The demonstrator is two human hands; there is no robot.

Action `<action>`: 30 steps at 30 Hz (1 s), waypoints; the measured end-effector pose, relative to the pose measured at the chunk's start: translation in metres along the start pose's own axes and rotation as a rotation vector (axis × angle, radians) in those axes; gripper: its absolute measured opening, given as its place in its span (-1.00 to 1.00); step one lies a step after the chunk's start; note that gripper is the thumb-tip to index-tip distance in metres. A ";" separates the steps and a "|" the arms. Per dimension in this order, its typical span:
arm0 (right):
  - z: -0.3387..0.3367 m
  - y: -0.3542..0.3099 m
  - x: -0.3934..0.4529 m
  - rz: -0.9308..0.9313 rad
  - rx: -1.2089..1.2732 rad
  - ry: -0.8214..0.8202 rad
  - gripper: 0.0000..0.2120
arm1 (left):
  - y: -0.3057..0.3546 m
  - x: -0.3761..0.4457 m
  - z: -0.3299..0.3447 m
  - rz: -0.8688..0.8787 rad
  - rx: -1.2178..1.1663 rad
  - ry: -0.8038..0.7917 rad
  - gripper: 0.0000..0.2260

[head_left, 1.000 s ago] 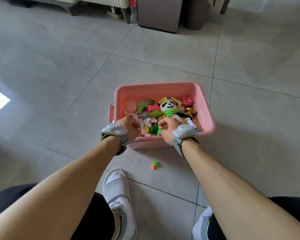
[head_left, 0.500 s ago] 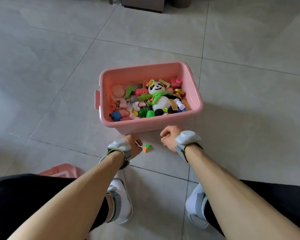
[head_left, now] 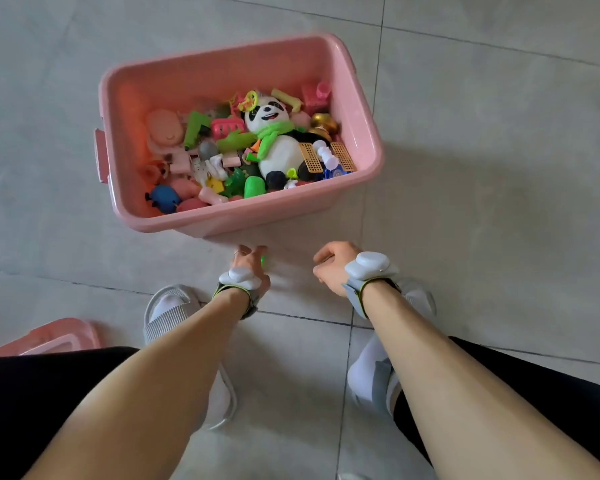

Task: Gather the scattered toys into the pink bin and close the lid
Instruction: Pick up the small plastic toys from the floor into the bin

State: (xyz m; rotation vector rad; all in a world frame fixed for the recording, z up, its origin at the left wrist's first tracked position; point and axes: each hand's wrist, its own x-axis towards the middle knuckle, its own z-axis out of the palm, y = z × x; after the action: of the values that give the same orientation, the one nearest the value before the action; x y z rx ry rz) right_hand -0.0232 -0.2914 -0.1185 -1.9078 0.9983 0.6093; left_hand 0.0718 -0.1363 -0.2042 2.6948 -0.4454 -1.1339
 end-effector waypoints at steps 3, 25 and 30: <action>0.001 0.003 0.003 0.024 0.037 -0.004 -0.79 | -0.003 0.009 0.009 0.031 -0.014 0.051 -0.57; -0.016 -0.009 -0.035 -0.027 0.128 0.081 -0.85 | 0.054 -0.055 -0.054 0.112 -0.448 -0.025 -0.83; -0.038 -0.045 -0.048 -0.141 0.091 0.145 -0.82 | 0.053 -0.082 -0.112 0.190 -0.415 0.014 -0.85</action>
State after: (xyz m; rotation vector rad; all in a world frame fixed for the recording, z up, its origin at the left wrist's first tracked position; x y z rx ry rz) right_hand -0.0119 -0.2921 -0.0434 -1.9434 0.9549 0.3431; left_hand 0.0869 -0.1516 -0.0574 2.2506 -0.4015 -1.0230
